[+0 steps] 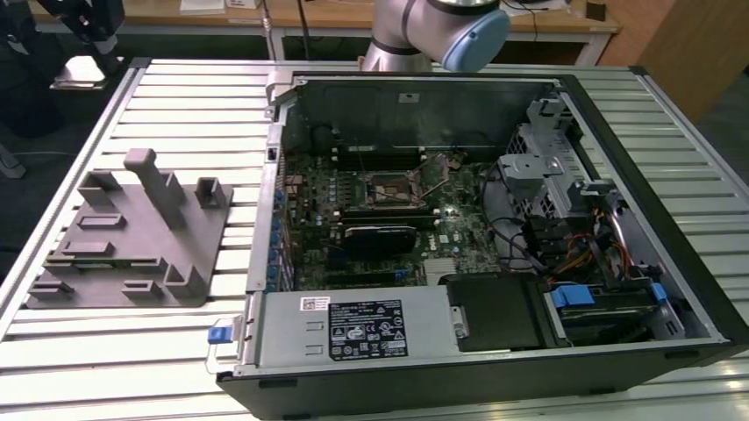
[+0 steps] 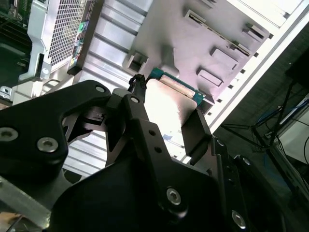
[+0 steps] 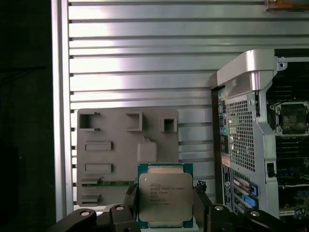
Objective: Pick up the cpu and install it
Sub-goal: 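Pick up the cpu and move it towards the insertion slot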
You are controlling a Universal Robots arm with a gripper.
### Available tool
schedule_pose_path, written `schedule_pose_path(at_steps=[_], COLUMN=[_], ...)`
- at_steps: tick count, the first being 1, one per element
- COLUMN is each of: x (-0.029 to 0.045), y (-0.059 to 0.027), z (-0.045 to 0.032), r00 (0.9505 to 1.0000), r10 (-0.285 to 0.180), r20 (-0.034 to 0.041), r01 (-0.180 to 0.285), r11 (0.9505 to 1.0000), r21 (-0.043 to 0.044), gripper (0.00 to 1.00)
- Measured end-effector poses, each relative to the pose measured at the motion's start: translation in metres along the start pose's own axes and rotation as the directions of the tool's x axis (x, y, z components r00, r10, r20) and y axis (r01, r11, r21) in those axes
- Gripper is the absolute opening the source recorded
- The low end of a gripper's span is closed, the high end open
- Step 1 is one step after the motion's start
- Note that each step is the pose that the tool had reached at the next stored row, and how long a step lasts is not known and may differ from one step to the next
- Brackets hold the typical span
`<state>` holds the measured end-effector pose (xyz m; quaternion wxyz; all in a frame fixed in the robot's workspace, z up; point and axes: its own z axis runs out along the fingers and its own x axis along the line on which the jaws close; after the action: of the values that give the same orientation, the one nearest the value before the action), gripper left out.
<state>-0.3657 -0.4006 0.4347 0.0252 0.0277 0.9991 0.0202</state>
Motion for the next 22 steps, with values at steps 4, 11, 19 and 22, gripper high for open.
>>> schedule_pose_path(at_steps=[4, 11, 19, 22], x=[-0.0072, -0.0229, -0.0446, -0.0558], y=[0.0009, 0.0029, 0.0070, 0.0088], z=[0.0004, 0.0013, 0.0027, 0.0037], r00=[1.0000, 1.0000, 1.0000, 1.0000], r10=[0.000, 0.000, 0.000, 0.000], r20=[0.0000, 0.0001, -0.0002, -0.0010], r01=[0.000, 0.000, 0.000, 0.000], r11=[1.0000, 1.0000, 1.0000, 1.0000], r21=[0.0000, 0.0000, 0.0000, 0.0001], gripper=[0.54, 0.54, 0.54, 0.54])
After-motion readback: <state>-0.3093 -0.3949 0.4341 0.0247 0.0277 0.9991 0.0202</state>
